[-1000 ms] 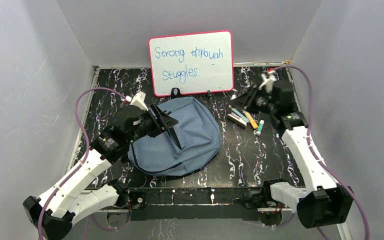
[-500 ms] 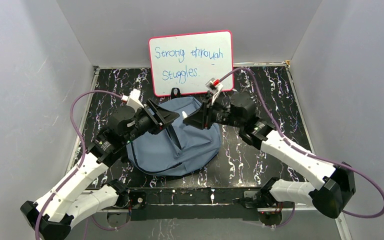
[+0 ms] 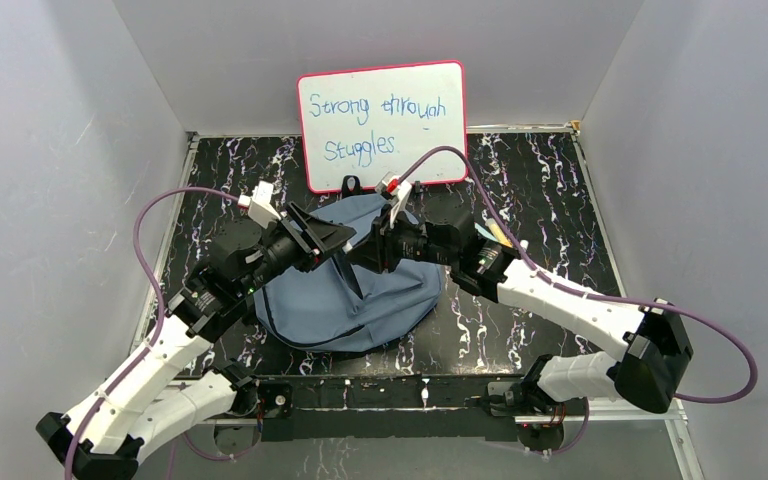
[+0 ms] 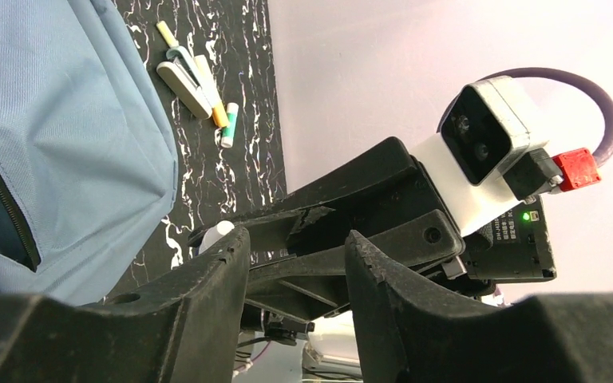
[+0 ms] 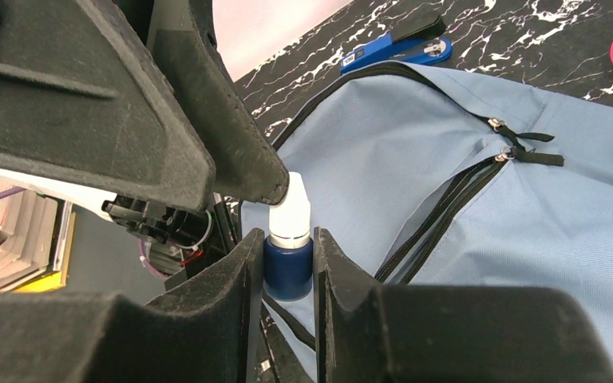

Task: Pack the student bag
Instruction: Pick up the stationery from the center of the board.

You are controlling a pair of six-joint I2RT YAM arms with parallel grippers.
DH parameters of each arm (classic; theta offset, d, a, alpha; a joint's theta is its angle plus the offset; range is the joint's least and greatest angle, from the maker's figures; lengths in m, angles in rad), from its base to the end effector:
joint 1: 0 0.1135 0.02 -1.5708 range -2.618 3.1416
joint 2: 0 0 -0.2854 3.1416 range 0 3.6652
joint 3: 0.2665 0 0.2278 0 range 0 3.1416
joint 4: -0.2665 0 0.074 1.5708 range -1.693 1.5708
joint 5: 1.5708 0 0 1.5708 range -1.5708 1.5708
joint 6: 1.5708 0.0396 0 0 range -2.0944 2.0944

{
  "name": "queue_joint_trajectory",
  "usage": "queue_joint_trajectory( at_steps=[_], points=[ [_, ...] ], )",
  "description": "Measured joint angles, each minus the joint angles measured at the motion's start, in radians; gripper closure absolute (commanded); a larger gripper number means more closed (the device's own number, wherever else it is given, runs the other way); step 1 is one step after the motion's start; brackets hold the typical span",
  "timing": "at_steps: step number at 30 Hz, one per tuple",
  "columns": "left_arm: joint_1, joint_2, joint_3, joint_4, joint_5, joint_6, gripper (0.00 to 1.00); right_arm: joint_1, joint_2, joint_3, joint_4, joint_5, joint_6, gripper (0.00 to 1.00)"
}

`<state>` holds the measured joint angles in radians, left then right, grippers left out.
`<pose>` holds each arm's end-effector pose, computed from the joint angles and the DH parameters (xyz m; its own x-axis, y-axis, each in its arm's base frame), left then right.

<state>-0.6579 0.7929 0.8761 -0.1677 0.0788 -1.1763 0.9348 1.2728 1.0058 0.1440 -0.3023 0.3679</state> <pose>0.1142 -0.0922 0.3853 -0.6457 -0.6641 -0.3768 0.1965 0.3324 -0.9224 0.1538 0.2282 0.3725 -0.4073 0.0264 -0.9129 -0.8542 0.3428 0.3910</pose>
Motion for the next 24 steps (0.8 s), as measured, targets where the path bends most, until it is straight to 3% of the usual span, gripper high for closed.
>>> queue_joint_trajectory(
  at_steps=[14,24],
  points=[
    [-0.003,-0.002,0.000,-0.068,-0.021,0.024,0.54,0.011,-0.007,0.028,-0.030,0.117,-0.053,0.93],
    [-0.003,0.029,0.001,-0.071,-0.024,0.034,0.58,0.016,-0.013,0.049,-0.053,0.101,-0.086,0.93]
  ],
)
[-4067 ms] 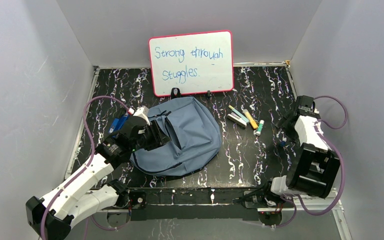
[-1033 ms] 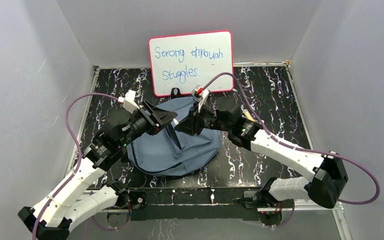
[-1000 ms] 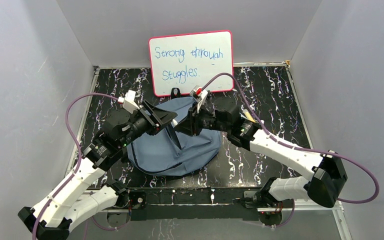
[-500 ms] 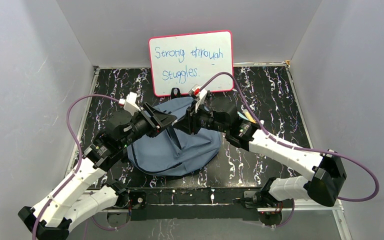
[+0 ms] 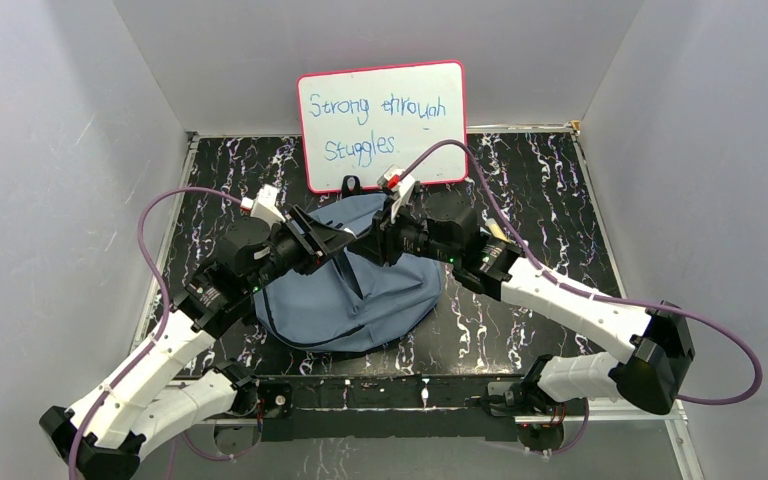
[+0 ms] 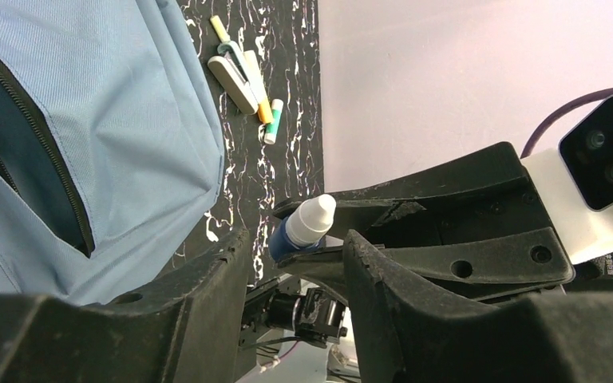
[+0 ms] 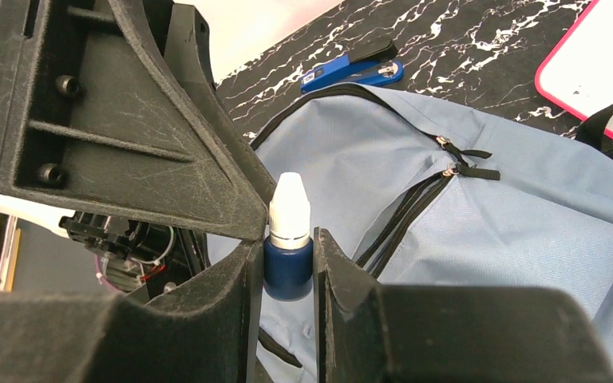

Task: Pack the student bag
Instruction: Pick up the stationery from the center of the board.

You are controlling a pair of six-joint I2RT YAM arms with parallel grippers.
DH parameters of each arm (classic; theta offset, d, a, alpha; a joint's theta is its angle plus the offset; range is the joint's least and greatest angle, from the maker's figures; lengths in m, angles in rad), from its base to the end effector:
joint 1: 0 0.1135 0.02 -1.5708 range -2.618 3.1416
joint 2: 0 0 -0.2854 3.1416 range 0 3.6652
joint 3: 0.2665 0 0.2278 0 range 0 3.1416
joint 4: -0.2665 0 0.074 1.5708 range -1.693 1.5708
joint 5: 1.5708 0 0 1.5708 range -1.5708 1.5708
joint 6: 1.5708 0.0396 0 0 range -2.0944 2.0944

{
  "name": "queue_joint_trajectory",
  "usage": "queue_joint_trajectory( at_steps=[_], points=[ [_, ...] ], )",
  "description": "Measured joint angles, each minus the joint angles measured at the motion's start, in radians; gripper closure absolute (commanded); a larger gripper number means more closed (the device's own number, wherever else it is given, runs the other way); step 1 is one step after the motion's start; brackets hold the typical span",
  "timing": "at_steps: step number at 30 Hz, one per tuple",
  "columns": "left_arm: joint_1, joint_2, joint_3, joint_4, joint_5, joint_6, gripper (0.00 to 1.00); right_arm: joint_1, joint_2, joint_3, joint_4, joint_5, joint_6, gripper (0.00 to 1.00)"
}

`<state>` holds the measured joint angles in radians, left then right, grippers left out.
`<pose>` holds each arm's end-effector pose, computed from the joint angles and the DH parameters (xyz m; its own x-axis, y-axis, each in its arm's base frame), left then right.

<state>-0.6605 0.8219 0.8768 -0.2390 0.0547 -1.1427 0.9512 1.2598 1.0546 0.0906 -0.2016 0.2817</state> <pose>0.1198 -0.0959 0.3737 -0.6559 -0.6407 -0.3990 0.1404 0.4158 -0.8985 0.1516 0.2261 0.3863 -0.3176 0.0237 -0.9479 -0.8587 0.4168 0.2982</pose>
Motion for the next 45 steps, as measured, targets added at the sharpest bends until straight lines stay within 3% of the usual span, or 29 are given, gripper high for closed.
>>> queue_joint_trajectory(
  at_steps=[10,16,25,30,37,45],
  points=[
    [0.000,0.006,0.000,0.008,0.002,-0.003,0.80,0.013,0.003,0.004,-0.005,-0.037,-0.013,0.91],
    [0.000,0.007,0.000,0.015,0.007,-0.003,1.00,0.013,0.003,0.004,-0.005,-0.036,-0.017,0.82],
    [0.000,-0.008,-0.013,0.014,0.005,-0.003,1.00,0.014,0.003,0.004,0.003,-0.032,-0.005,0.37],
    [0.000,-0.029,-0.029,-0.010,-0.027,-0.003,1.00,0.014,-0.003,0.004,-0.008,0.010,0.016,0.28],
    [0.000,-0.067,-0.051,-0.141,-0.159,0.028,1.00,0.020,0.010,0.042,-0.154,0.148,0.071,0.25],
    [0.000,-0.132,-0.052,-0.348,-0.311,0.054,1.00,0.077,0.323,0.343,-0.485,0.448,0.109,0.18]
  ],
)
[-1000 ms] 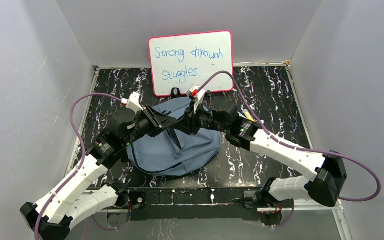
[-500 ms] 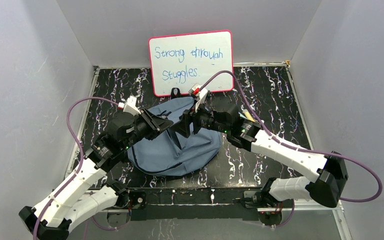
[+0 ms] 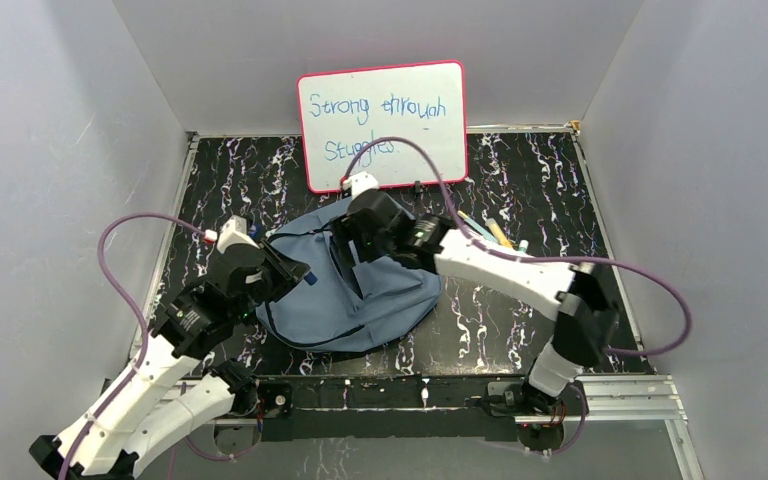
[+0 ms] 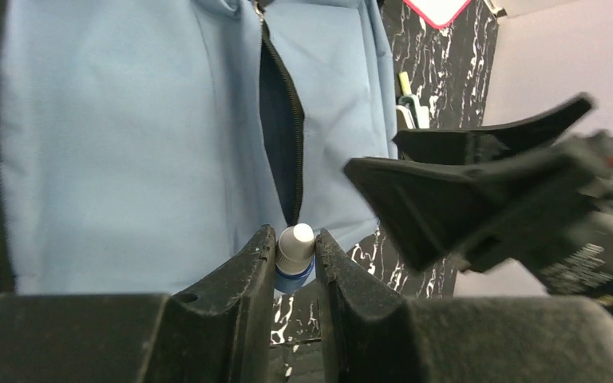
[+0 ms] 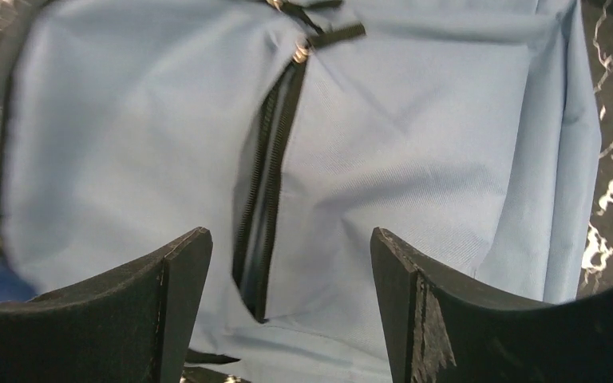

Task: Pack the student bag
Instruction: Pick up the stationery from the center of the board, then place the stationery in the student bag.

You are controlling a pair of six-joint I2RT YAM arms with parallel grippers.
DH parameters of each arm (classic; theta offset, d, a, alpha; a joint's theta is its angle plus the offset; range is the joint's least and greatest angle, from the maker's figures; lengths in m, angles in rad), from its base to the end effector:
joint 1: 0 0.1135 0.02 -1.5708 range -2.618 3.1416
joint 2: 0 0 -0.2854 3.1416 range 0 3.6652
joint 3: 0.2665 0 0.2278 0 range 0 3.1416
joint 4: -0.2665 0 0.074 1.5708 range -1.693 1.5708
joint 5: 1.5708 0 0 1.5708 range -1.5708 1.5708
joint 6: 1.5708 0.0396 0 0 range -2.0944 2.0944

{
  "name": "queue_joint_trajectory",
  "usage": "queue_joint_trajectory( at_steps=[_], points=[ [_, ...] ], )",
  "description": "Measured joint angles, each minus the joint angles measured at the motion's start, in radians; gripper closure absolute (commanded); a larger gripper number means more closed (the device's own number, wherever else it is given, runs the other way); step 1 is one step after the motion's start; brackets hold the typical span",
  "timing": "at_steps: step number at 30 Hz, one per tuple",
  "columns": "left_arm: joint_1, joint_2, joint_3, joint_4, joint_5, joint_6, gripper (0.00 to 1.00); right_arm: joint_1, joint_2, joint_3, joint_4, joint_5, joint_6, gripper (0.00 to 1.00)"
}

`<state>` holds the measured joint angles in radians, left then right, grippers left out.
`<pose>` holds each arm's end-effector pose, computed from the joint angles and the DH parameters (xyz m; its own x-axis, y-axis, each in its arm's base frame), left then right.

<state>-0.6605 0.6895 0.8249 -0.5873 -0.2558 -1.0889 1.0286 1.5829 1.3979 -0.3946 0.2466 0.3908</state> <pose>0.0934 -0.0599 0.3351 -0.5265 -0.6766 -0.5148 -0.1138 0.6562 -0.7460 0.1861 0.2901 0.3559 -0.5376 -0.1765 -0.8245 -0.5629 0.8032 0.1951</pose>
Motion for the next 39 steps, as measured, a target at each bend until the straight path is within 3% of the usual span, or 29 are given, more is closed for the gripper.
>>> queue_joint_trajectory(
  at_steps=[6,10,15,19,22,30,39],
  points=[
    [0.000,-0.071,-0.023,-0.081,-0.048,-0.004,1.00,0.074,0.206,0.128,-0.176,0.174,-0.009,0.15],
    [0.000,-0.076,-0.045,-0.100,-0.052,-0.011,1.00,0.095,0.278,0.186,-0.230,0.250,-0.024,0.20],
    [0.000,-0.078,-0.048,-0.110,-0.052,-0.013,1.00,0.093,0.287,0.206,-0.253,0.324,-0.031,0.34],
    [0.000,-0.078,-0.048,-0.110,-0.052,-0.013,1.00,0.093,0.295,0.211,-0.257,0.356,-0.035,0.55],
    [0.000,-0.079,-0.049,-0.109,-0.052,-0.013,1.00,0.094,0.306,0.212,-0.260,0.361,-0.032,0.64],
    [0.000,-0.063,-0.113,-0.032,-0.037,-0.017,1.00,0.093,0.303,0.202,-0.232,0.323,-0.027,0.98],
    [0.000,0.101,-0.177,0.195,0.008,-0.021,1.00,0.087,0.233,0.174,-0.206,0.264,-0.002,1.00]
  ],
)
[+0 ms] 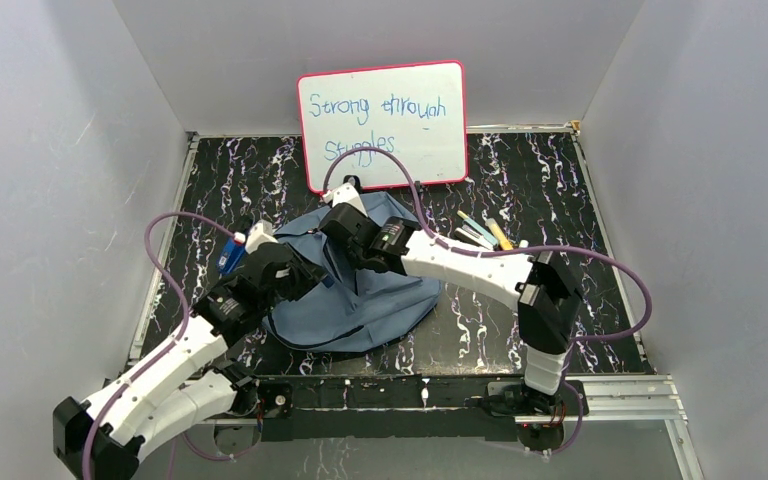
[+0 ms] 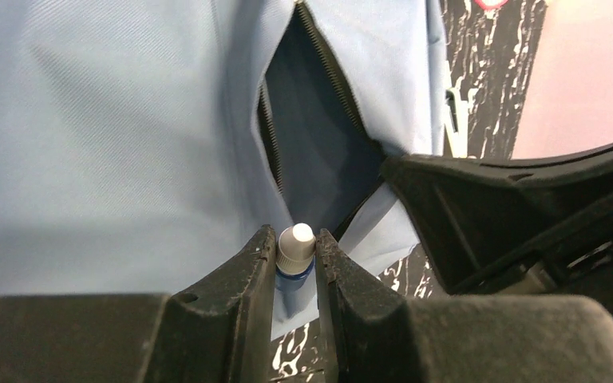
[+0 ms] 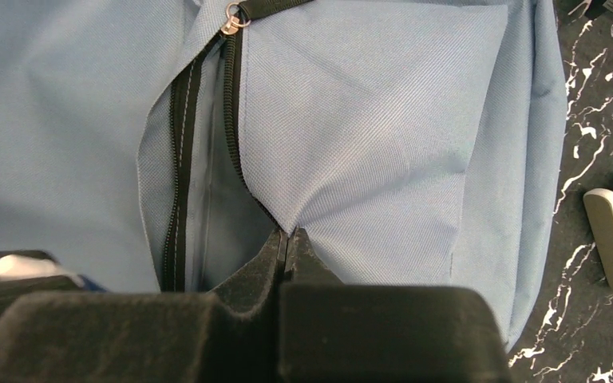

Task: Pack the student bag
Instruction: Place the stationery in the student bag.

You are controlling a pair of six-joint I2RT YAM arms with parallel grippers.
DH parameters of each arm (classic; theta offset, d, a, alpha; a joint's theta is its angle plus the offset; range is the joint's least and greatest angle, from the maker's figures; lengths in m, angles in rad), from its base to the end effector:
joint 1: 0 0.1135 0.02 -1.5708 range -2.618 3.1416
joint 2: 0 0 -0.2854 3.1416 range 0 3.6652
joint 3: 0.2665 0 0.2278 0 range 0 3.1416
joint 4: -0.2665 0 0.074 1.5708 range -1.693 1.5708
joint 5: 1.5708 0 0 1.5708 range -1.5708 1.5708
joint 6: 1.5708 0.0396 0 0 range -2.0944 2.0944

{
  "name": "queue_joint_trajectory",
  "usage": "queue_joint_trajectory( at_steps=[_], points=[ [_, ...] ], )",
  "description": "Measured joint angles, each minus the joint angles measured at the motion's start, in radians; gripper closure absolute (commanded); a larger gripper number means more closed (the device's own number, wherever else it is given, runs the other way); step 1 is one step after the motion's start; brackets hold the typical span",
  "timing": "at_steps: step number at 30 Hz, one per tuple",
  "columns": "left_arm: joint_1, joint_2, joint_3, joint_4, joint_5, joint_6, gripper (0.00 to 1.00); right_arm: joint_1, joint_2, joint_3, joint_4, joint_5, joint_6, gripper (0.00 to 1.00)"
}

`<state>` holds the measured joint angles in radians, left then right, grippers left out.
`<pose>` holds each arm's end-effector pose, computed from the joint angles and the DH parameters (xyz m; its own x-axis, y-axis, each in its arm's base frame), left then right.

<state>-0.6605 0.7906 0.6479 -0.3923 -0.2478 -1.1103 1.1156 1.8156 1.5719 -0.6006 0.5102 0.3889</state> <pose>0.1181 -0.0794 0.2872 -0.5625 -0.6628 -0.4943 -0.1704 0.6780 -0.7151 0.1884 0.3409 0.3144 -0.5472 -0.3653 -0.7531 -0.4687 0.8792 -0.0859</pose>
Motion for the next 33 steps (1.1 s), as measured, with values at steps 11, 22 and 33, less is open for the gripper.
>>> queue_joint_trajectory(
  at_steps=[11,22,33],
  points=[
    [0.000,0.120,-0.005,0.188,0.001,0.001,1.00,-0.002,-0.035,-0.031,0.031,-0.048,0.055,1.00],
    [0.018,0.253,-0.018,0.294,0.026,-0.025,1.00,-0.003,-0.088,-0.073,0.058,-0.093,0.097,1.00],
    [0.045,0.464,0.014,0.433,0.152,-0.039,0.85,-0.005,-0.140,-0.132,0.104,-0.140,0.139,1.00]
  ],
)
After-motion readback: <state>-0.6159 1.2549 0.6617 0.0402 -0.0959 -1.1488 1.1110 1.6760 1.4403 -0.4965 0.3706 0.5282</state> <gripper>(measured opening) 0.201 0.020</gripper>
